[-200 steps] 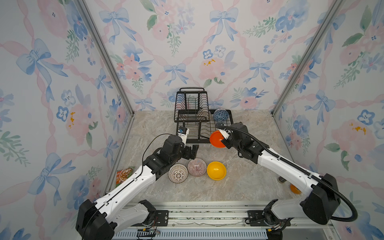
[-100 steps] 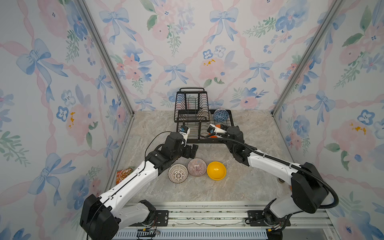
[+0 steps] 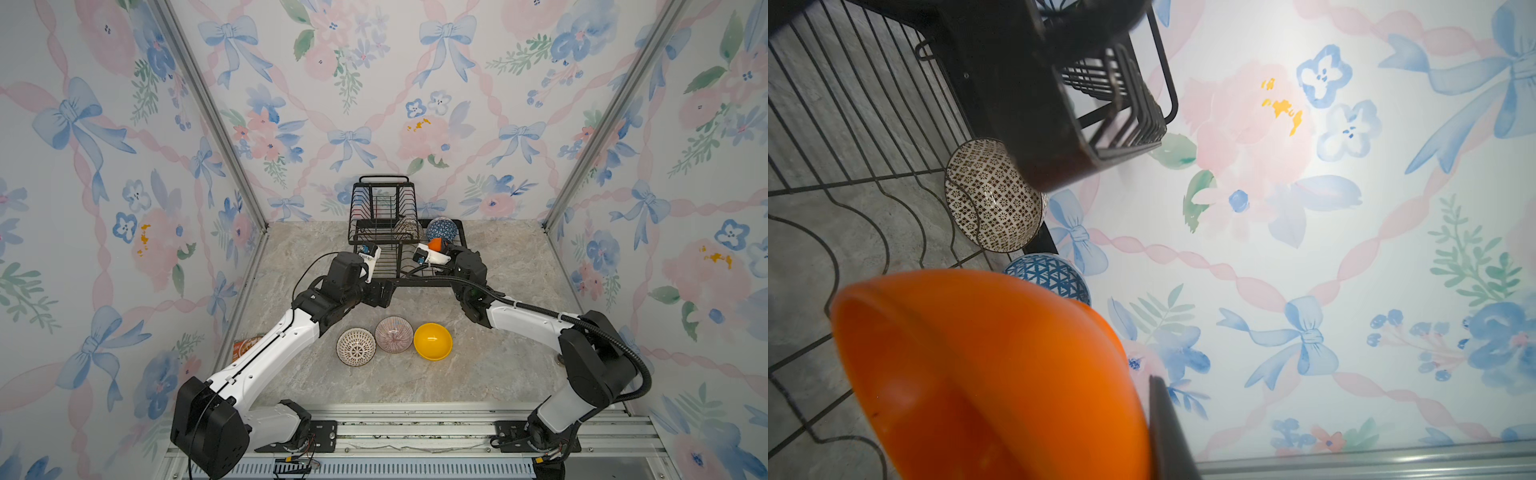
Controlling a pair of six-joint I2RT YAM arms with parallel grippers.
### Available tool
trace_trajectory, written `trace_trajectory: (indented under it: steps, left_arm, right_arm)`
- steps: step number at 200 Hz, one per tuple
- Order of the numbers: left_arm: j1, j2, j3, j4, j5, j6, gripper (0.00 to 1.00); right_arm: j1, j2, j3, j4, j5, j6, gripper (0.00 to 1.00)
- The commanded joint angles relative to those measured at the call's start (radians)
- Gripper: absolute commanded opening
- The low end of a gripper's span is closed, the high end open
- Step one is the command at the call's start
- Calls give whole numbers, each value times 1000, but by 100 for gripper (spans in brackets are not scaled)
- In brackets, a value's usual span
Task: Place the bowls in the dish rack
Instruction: 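Carry the orange bowl into the rack with the right gripper while the left draws back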
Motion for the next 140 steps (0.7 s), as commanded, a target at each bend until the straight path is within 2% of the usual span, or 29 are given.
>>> trace_trajectory:
  steps: [1,45,94,140]
  left_arm:
    - [16,-1,15,-6,24,26,98]
    - [30,-5,11,-17,23,26,98]
    - [36,-6,12,-32,18,28,98]
    - [38,-4,15,-40,17,29,98]
  right_arm:
    - [-15,35,-10,92,-23,-53,0]
    - [-32,102,12,122,-35,-67,0]
    - [-54,263,104,227,15,-127,0]
    - [-79,332,177,237,8,-113,0]
